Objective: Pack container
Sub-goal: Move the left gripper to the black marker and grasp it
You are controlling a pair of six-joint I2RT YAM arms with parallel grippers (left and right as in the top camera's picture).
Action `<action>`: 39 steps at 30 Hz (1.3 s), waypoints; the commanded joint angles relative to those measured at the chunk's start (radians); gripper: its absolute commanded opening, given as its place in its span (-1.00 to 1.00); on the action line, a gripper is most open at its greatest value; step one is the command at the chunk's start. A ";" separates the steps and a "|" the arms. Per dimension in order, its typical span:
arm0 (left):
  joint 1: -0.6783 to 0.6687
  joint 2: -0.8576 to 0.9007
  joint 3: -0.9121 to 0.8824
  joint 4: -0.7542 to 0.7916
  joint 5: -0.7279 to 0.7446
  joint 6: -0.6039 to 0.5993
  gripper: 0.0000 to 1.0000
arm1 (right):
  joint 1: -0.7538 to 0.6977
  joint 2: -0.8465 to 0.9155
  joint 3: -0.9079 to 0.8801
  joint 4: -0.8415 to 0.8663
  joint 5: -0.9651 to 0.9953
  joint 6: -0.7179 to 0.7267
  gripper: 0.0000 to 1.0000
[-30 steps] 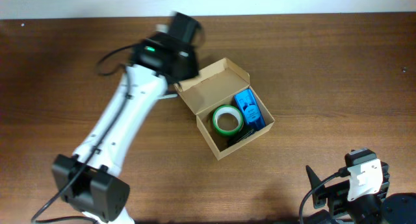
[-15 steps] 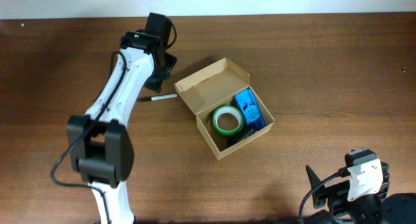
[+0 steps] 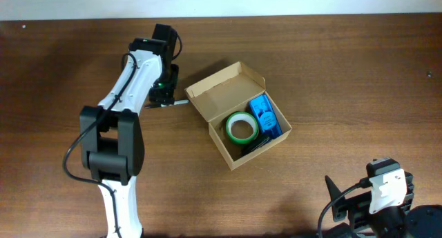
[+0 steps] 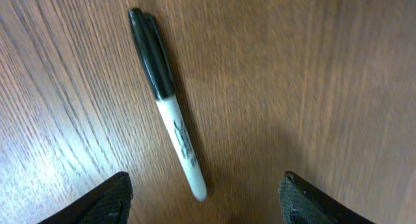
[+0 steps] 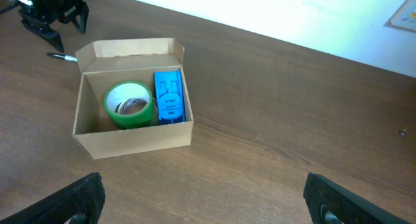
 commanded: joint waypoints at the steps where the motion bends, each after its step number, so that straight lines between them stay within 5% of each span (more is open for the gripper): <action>1: 0.027 0.043 0.007 -0.001 0.016 -0.040 0.44 | -0.008 0.001 0.000 0.002 0.016 0.010 0.98; 13: 0.048 0.111 0.007 0.000 0.056 -0.042 0.41 | -0.008 0.001 0.000 0.002 0.016 0.010 0.98; 21: 0.049 0.142 0.007 0.000 0.097 -0.043 -0.23 | -0.008 0.001 0.000 0.002 0.016 0.010 0.98; 26: 0.050 0.142 0.007 0.000 0.097 -0.042 -0.95 | -0.008 0.001 0.000 0.002 0.016 0.010 0.98; 39: 0.051 0.086 0.007 -0.003 0.085 -0.014 -0.97 | -0.008 0.001 0.000 0.002 0.016 0.010 0.99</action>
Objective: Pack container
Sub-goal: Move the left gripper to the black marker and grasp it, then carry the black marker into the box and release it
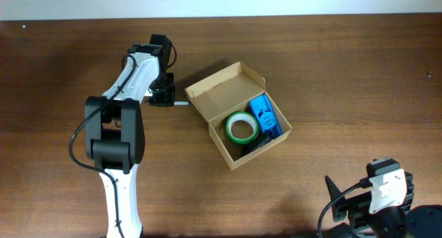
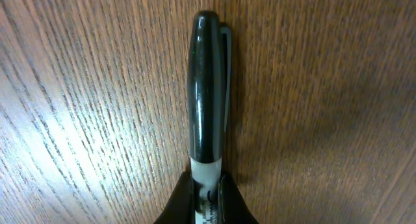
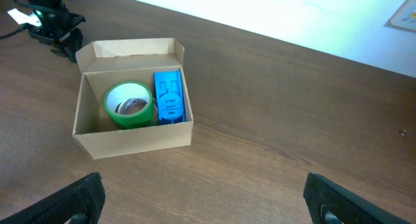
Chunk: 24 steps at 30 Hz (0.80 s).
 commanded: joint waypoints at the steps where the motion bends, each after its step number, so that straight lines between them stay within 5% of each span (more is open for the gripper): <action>1: 0.007 -0.057 0.005 -0.004 -0.024 0.037 -0.96 | -0.008 0.001 0.000 0.002 0.016 0.009 0.99; 9: -0.010 -0.251 0.005 -0.006 -0.109 0.253 -0.96 | -0.008 0.001 0.000 0.002 0.016 0.009 0.98; 24: -0.280 -0.471 0.008 -0.015 -0.087 1.036 -0.96 | -0.008 0.001 0.000 0.002 0.016 0.009 0.99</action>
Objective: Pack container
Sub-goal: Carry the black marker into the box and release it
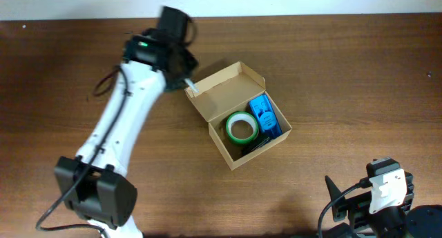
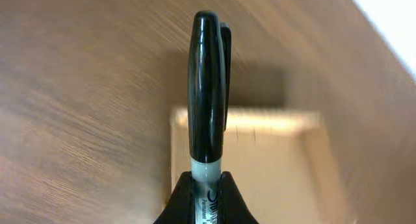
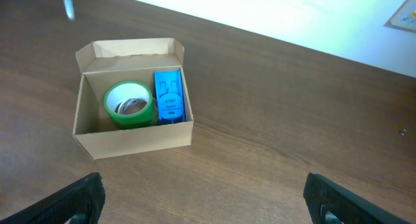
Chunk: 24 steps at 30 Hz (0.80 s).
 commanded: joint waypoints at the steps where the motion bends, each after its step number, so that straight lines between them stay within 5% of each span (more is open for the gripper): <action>1: -0.111 -0.018 0.009 -0.013 0.020 0.306 -0.96 | -0.008 0.001 0.000 0.002 0.016 0.009 0.99; 10: -0.332 -0.005 0.009 -0.073 0.018 0.613 -0.96 | -0.008 0.001 0.000 0.002 0.016 0.009 0.98; 24: -0.473 0.156 0.009 -0.199 0.007 0.735 -0.97 | -0.008 0.001 0.000 0.002 0.016 0.009 0.98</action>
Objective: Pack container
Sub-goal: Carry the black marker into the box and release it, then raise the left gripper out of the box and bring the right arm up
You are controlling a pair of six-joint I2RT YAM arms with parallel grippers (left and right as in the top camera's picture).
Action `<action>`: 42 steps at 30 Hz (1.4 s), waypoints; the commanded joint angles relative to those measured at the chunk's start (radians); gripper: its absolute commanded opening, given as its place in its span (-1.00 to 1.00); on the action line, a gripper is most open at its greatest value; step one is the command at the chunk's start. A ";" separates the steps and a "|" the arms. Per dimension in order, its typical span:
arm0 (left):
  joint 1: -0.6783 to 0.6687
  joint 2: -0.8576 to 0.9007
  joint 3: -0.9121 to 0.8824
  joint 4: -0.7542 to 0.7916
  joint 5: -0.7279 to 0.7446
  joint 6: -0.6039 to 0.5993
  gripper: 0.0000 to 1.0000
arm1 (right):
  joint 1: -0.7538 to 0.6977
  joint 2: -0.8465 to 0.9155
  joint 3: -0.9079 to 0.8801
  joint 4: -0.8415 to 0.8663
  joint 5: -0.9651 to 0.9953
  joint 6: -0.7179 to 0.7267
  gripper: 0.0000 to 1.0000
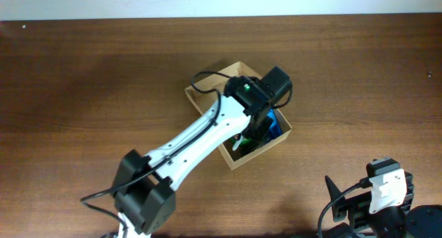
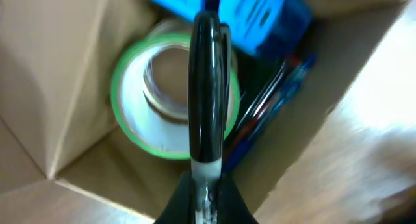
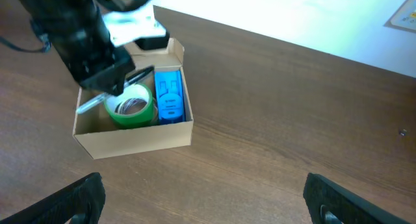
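Note:
The open cardboard box (image 1: 235, 158) holds a green tape roll (image 2: 130, 123), a blue packet (image 2: 260, 13) and dark pens (image 2: 268, 97). My left gripper (image 2: 207, 193) is shut on a black-capped white marker (image 2: 207, 87) and hangs over the box, the marker's cap above the tape roll. In the right wrist view the marker (image 3: 91, 105) lies slanted across the box's left side under the left gripper (image 3: 110, 81). My right gripper (image 3: 203, 185) is open over bare wood, well clear of the box (image 3: 130, 138).
The brown wooden table (image 1: 359, 72) stretches all round the box. The left arm (image 1: 200, 134) reaches diagonally across the box's back flap. The right arm's base (image 1: 383, 190) sits at the front right corner.
My left gripper, still holding the marker, has moved from above the box's back-left flap to over the box's inside, above the tape roll. The right gripper has not moved.
At first my left gripper was open over the marker lying on the table left of the box. Then it was shut on the marker there. Later it held the marker raised near the box's back flap, and now over the box's contents.

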 commanded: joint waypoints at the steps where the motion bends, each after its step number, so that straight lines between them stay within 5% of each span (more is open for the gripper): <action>1: 0.000 0.035 0.009 -0.034 -0.008 0.044 -0.97 | -0.008 0.001 0.000 0.002 0.016 0.009 0.98; 20: -0.082 0.120 0.013 0.002 -0.008 0.104 -0.96 | -0.008 0.001 0.000 0.002 0.016 0.009 0.98; 29: -0.082 0.120 0.053 0.001 -0.008 0.245 -0.96 | -0.008 0.001 0.000 0.002 0.016 0.009 0.98; 32: -0.082 0.120 0.053 0.001 -0.008 0.245 -0.62 | -0.008 0.001 0.000 0.002 0.016 0.009 0.99; 36: -0.082 0.120 0.053 0.001 -0.008 0.244 -0.56 | -0.008 0.001 0.000 0.002 0.016 0.009 0.98; 38: -0.082 0.120 0.053 0.002 -0.008 0.244 -0.24 | -0.008 0.001 0.000 0.002 0.016 0.009 0.98; 42: -0.069 0.114 0.089 0.001 0.000 0.200 -0.14 | -0.008 0.001 0.000 0.002 0.016 0.009 0.98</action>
